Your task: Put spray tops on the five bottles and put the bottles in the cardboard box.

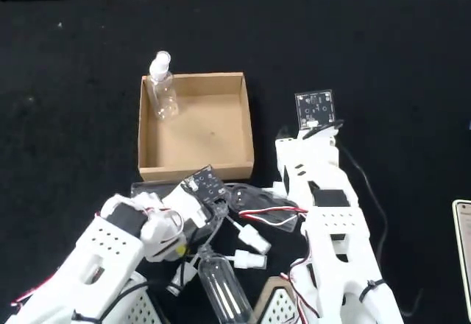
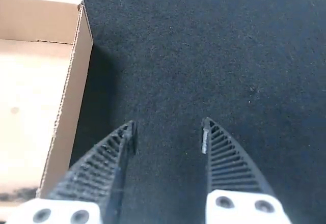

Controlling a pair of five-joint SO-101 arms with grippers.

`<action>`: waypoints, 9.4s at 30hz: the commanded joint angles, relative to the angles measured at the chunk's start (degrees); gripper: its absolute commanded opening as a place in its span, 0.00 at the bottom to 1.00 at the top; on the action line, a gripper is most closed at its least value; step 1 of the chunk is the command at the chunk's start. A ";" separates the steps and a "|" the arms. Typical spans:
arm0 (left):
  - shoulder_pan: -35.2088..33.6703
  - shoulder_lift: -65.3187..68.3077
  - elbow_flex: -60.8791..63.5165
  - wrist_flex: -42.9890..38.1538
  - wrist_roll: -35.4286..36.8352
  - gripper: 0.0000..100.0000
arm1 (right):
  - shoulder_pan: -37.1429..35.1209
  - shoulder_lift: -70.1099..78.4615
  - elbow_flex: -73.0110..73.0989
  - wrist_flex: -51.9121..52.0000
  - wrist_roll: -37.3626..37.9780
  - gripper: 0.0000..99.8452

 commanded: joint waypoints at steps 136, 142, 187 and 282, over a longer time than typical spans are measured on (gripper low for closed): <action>-83.30 49.67 -43.30 -3.96 -39.82 0.30 | -0.62 -2.07 -0.31 -1.32 -0.09 0.19; -84.09 49.67 -40.31 -8.79 -40.35 0.29 | -0.62 -2.07 -0.31 -1.32 -0.09 0.19; -82.68 48.97 -37.14 -10.73 -37.89 0.29 | -0.62 -2.07 -0.31 -1.32 -0.09 0.19; -81.63 20.31 -21.85 -32.18 48.00 0.03 | -58.02 14.73 -36.09 65.67 29.36 0.19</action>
